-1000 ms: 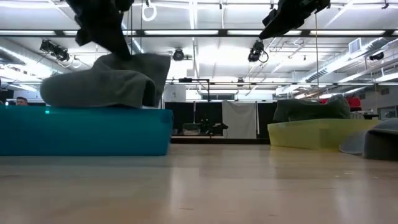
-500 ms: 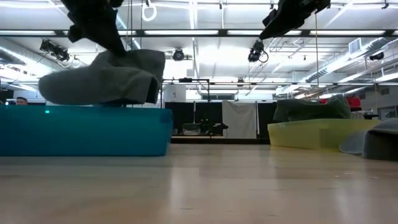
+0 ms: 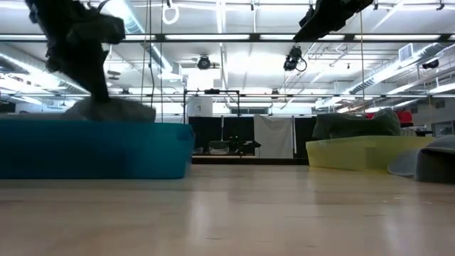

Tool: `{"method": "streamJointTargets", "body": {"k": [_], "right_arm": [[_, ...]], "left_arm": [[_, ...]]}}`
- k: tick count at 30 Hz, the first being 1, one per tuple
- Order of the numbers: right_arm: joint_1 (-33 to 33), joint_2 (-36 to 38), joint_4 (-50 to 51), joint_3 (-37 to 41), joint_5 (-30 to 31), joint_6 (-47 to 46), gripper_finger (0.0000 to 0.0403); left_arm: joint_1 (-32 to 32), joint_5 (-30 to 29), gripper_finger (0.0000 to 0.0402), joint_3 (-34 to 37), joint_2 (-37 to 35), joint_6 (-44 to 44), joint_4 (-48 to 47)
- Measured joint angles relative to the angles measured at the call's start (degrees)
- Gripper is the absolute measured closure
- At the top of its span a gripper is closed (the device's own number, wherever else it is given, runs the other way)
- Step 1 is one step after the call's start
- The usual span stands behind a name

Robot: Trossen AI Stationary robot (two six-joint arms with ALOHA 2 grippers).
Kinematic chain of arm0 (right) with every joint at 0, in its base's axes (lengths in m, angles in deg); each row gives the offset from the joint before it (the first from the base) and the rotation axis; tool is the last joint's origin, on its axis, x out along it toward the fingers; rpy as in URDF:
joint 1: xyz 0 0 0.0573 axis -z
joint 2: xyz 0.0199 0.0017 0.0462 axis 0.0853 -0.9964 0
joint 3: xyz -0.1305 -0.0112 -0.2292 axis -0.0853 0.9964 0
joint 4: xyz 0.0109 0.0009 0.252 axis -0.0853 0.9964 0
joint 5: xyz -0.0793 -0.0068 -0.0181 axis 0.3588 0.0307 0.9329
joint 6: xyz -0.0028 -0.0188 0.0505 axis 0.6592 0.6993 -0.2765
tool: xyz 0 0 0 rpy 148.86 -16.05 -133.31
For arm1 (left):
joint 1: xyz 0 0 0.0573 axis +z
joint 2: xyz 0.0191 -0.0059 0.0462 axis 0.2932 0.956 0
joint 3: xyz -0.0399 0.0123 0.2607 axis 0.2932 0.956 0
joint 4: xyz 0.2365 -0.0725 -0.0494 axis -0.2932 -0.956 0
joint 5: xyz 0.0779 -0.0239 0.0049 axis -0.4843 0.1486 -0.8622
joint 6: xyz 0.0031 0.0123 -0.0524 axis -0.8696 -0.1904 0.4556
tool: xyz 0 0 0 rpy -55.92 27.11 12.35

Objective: Pick & Place hat
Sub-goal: Put the left blue cap into the blue bin, then put the blue cap into the blue bin

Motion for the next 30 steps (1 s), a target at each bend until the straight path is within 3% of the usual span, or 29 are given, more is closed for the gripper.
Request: {"method": "streamJointTargets", "body": {"k": [7,15,20,25,30], "right_arm": [[-0.08,-1.21,0.08,-0.02,0.0,-0.18,0.0381],[-3.36,-5.55,-0.08,-0.02,0.22,-0.87,0.0329],[-6.55,-6.28,1.3,-0.04,5.68,-5.32,0.0299],[-10.51,-5.75,16.38,-2.73,7.89,-8.65,0.0296],[-15.57,-5.75,34.72,-3.52,6.49,-24.98,0.0308]], "left_arm": [[0.99,0.26,0.034,3.36,0.0,0.58,2.45],[2.16,0.09,0.0284,3.42,0.0,-3.99,4.69],[2.16,0.03,0.0261,3.42,-0.09,-9.78,12.85],[2.16,-0.07,0.0256,1.39,-0.17,-12.73,14.54],[2.16,-1.67,0.0261,-1.56,-0.17,-14.76,14.82]]}}
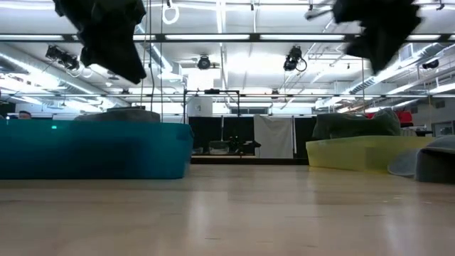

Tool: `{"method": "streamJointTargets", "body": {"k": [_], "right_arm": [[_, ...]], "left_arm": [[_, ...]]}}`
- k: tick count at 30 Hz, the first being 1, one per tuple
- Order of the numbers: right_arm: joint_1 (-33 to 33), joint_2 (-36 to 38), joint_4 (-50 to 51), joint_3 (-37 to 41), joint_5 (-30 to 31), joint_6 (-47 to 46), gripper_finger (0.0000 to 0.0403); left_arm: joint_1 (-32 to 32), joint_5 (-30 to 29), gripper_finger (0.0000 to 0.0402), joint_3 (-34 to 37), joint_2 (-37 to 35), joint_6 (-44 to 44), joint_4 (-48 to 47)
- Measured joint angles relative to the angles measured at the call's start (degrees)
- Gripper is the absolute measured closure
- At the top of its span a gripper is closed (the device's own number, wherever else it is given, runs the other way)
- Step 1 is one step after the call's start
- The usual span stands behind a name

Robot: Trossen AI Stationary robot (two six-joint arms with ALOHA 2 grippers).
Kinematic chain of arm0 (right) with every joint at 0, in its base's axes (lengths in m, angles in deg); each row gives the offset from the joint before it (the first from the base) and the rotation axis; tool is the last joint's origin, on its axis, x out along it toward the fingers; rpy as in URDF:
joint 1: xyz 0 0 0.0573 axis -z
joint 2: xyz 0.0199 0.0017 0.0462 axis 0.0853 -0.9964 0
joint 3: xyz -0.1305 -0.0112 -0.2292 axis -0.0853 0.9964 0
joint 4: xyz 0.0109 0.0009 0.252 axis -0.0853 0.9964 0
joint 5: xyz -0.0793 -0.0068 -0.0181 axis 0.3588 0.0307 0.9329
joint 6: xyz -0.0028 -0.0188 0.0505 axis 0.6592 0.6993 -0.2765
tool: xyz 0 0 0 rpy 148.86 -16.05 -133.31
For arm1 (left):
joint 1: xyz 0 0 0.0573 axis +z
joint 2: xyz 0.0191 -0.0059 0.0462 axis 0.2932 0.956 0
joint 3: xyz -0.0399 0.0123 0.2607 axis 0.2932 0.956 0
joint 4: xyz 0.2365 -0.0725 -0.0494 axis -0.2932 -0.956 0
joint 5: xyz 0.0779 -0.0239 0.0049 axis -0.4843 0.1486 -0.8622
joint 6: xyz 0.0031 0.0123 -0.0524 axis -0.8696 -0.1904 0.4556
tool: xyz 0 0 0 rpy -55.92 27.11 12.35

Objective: Pick & Place hat
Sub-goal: Put the blue cap into the blue bin

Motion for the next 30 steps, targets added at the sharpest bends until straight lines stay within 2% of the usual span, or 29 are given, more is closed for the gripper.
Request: {"method": "streamJointTargets", "body": {"k": [4,8,15,22,27,30], "right_arm": [[-4.5,-0.15,9.18,2.48,2.11,-10.99,0.0311],[-7.67,-0.13,9.66,7.1,8.6,-15.93,0.0304],[-8.21,-0.15,-0.85,15.89,9.94,-13.88,0.0269],[-8.19,-0.15,-3.3,23.95,10.78,-15.9,0.0235],[-8.15,-0.48,-4.71,24.64,8.05,-15.7,0.0235],[-7.8,-0.55,-6.8,24.5,8.59,-15.66,0.0247]], "left_arm": [[0.0,-0.04,0.0261,-1.16,0.0,-0.31,0.18],[-0.1,-0.04,0.0261,-1.16,0.0,-0.31,0.1],[-0.11,-0.03,0.0262,-1.16,0.0,-0.84,-0.07],[-0.07,-0.02,0.0262,-1.16,0.0,-3.2,-0.07],[-0.07,-0.02,0.0262,-1.16,0.0,-3.3,-0.07],[-0.07,-0.02,0.0262,-1.16,0.0,-3.3,-0.07]]}}
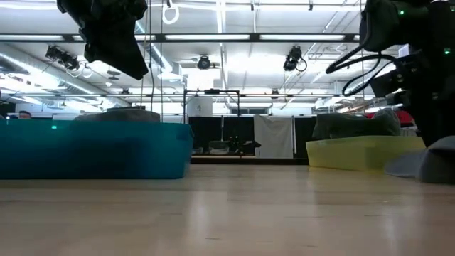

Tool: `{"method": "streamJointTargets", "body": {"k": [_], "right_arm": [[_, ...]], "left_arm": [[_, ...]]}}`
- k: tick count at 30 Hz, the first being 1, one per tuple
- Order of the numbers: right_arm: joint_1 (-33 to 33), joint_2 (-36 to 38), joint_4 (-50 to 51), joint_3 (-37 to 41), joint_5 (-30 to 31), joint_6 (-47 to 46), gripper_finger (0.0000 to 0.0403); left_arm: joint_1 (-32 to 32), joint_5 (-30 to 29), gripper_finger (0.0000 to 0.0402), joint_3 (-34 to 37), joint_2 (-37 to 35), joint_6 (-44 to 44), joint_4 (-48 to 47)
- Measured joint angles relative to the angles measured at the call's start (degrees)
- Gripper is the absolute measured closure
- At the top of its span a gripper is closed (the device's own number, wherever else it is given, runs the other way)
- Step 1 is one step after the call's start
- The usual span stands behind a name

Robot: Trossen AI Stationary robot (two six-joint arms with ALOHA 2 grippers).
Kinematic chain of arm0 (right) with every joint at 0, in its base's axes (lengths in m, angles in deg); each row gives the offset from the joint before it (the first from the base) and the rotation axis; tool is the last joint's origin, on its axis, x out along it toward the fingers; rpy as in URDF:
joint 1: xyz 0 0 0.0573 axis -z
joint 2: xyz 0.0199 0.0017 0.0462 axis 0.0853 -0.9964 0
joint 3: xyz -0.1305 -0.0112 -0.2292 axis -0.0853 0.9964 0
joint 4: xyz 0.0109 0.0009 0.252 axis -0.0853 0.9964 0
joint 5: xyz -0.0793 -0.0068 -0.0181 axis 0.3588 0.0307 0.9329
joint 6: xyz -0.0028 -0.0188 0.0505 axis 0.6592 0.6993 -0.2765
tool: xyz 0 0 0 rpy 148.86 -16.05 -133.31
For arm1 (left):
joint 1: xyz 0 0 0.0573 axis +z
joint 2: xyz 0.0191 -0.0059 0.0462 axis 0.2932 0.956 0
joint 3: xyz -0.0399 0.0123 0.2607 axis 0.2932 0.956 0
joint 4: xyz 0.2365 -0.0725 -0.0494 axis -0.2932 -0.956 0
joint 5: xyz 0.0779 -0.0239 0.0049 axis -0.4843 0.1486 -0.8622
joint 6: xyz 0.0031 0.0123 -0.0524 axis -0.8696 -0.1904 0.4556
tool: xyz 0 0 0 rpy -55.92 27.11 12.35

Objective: Pick & Place hat
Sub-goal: Put the blue cap into the blue bin

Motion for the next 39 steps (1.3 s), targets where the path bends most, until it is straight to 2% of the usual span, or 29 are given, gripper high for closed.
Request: {"method": "streamJointTargets", "body": {"k": [4,11,17,22,26,30,33,37,39], "right_arm": [[1.0,-1.22,-2.06,1.26,-0.41,0.16,0.0284],[1.29,-7.04,-4.67,0.79,-4.27,4.39,0.0389],[1.21,-8.57,-4.42,-5.59,-6.97,7.61,0.0396],[0.06,-8.57,0.01,-15.2,-5.26,10.62,0.04],[-0.88,-8.57,-1.96,-21.88,-1.7,16.69,0.0401],[-1.43,-8.55,-11.3,-25.35,3.65,24.39,0.0402],[-1.66,-8.55,-20.57,-25.57,9.91,36.02,0.0402],[-0.9,-10.51,-32.81,-25.57,21.37,54.24,0.0402],[-0.05,-12.16,-41.25,-25.57,24.45,62.9,0.0403]], "left_arm": [[-0.07,0.0,0.0262,0.0,0.07,0.15,0.0],[-0.07,0.0,0.0262,0.0,0.11,0.11,-0.02],[-0.07,0.0,0.0262,0.0,0.11,0.01,-0.02],[-0.07,0.0,0.0262,0.0,0.13,0.01,-0.02],[-0.07,0.0,0.0262,0.0,0.13,0.01,-0.02],[-0.07,0.0,0.0262,0.0,0.13,0.01,0.0],[-0.07,0.03,0.0262,0.0,0.13,0.36,0.19],[-0.89,0.22,0.0262,-0.62,-0.26,0.57,0.19],[-1.54,0.16,0.0265,-2.47,-0.37,0.0,0.06]]}}
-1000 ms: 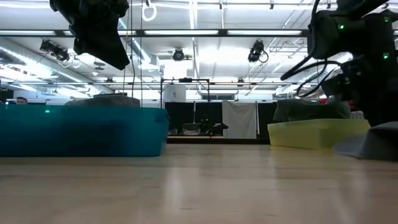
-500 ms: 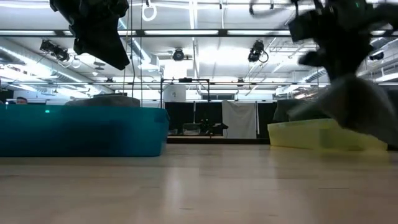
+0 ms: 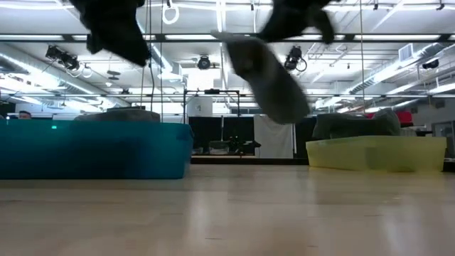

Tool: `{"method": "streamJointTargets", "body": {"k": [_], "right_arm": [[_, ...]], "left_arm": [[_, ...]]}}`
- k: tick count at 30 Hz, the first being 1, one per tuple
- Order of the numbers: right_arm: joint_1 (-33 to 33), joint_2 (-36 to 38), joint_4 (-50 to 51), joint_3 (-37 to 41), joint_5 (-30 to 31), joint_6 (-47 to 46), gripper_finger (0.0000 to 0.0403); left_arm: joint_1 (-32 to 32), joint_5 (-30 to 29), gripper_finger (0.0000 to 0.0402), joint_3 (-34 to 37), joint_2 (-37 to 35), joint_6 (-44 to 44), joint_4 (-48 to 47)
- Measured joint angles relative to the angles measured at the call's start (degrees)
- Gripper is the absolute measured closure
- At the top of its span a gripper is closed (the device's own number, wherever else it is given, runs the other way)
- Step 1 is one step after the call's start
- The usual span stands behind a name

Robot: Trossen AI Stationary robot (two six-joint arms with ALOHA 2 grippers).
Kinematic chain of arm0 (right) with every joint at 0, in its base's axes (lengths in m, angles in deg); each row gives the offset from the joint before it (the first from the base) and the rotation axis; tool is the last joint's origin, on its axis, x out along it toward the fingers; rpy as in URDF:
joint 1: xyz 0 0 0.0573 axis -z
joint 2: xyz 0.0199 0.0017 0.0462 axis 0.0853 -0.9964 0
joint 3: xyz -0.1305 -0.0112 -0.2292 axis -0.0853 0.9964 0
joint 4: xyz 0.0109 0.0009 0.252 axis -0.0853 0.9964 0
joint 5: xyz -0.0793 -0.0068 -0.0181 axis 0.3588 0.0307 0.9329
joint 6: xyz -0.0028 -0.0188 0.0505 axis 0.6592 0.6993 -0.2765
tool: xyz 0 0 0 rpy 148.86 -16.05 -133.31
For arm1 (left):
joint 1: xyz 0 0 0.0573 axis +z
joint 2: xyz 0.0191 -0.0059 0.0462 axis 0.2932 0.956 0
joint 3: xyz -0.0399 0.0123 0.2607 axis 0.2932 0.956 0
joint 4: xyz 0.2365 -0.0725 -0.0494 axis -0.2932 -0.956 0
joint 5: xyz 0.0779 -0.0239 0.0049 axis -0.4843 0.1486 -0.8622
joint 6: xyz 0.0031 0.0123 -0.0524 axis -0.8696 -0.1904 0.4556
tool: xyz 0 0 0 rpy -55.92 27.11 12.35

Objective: Pick & Place hat
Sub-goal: Put the blue cap into the blue bin

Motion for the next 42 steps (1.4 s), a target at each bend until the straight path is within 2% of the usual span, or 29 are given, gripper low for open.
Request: {"method": "streamJointTargets", "body": {"k": [3,6,8,14,19,23,26,31,35,38,42], "right_arm": [[1.25,-3.32,-12.73,-0.02,-1.26,14.28,0.0403],[2.3,-7.52,-23.55,-0.02,-5.75,29.85,0.0403],[3.14,-10.49,-29.54,-0.02,-9.05,37.01,0.0403],[5.87,-18.69,-41.13,-0.04,-20.78,42.54,0.0403],[5.96,-23.84,-52.5,-0.1,-24.4,46.51,0.0403],[5.95,-24.68,-50.75,-3.9,-24.62,50.48,0.0403],[6.29,-24.67,-45.57,-7.97,-24.77,46.47,0.0403],[7.86,-25.02,-36.73,-11.07,-33.38,36.63,0.0403],[8.5,-27.37,-36.87,-10.99,-33.68,35.09,0.0403],[8.9,-29.95,-37.13,-10.95,-33.68,37.9,0.0403],[8.97,-33.05,-43.98,-10.93,-31.89,43.79,0.0403]], "left_arm": [[-1.39,-0.28,0.0273,-3.92,-0.71,-1.86,-2.09],[-3.18,-2.42,0.0282,-8.66,-0.64,-5.63,-2.91],[-4.77,-4.55,0.0288,-12.12,-0.64,-8.76,-2.66],[-9.22,-8.13,0.0298,-19.83,-0.64,-17.64,-2.59],[-11.32,-9.64,0.0298,-21.2,-0.64,-18.96,-2.92],[-12.08,-10.15,0.0298,-21.18,-0.62,-17.08,-4.46],[-12.1,-11.46,0.0298,-21.18,-0.6,-16.01,-5.03],[-12.1,-11.72,0.0298,-21.18,-0.6,-15.89,-5.29],[-12.1,-11.7,0.0298,-21.16,-0.6,-15.83,-5.43],[-12.1,-11.7,0.0298,-21.16,-0.6,-15.8,-5.49],[-12.1,-11.71,0.0298,-21.16,-0.6,-14.42,-6.22]]}}
